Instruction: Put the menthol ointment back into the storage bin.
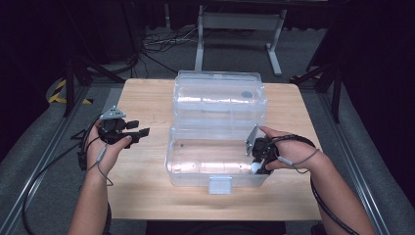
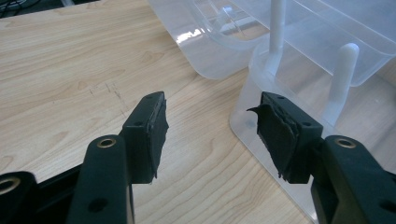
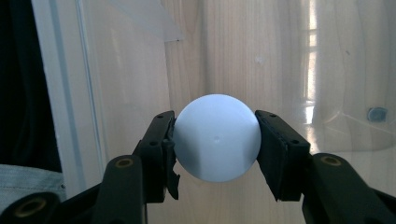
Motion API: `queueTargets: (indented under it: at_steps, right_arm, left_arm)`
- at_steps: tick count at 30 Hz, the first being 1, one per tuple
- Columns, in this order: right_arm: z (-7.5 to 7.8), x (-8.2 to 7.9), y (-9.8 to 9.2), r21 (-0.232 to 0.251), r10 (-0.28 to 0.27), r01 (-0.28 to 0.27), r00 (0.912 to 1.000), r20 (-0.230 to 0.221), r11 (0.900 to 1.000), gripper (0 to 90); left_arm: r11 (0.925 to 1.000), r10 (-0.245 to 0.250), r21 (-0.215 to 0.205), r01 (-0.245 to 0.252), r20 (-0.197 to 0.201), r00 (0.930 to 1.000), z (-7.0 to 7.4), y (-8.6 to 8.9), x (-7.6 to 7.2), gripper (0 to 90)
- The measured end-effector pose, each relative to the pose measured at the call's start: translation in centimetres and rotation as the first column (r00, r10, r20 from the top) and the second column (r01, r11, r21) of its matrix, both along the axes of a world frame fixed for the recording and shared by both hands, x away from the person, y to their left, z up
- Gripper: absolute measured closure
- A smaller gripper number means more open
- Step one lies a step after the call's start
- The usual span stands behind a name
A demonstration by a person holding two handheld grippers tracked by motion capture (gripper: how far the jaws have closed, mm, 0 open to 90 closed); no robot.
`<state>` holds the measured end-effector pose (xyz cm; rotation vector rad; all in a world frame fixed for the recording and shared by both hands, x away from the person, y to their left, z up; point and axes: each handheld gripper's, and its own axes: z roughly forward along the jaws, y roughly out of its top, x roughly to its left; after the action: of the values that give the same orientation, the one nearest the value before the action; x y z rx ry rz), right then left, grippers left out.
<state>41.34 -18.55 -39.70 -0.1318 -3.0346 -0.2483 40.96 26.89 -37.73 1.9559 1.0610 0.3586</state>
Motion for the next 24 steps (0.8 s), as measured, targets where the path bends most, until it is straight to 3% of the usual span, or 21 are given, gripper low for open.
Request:
queueTargets:
  at_steps: [5,16,24]
  right_arm:
    - [-0.05,0.08,0.1,-0.004,0.022,-0.022,0.9997,0.006,1.0,50.4]
    - [-0.01,0.04,0.08,-0.011,0.013,-0.013,0.9999,-0.007,1.0,49.9]
    - [0.44,0.01,-0.31,0.038,0.003,-0.002,1.0,-0.009,0.999,46.2]
  left_arm:
    - [1.0,-0.002,0.001,0.002,-0.002,1.0,-0.03,0.04,0.02,43.4]
    - [1.0,-0.002,-0.002,0.002,-0.003,1.0,0.0,0.05,-0.01,43.4]
    - [1.0,-0.003,0.002,0.003,-0.003,1.0,0.04,0.03,-0.01,43.4]
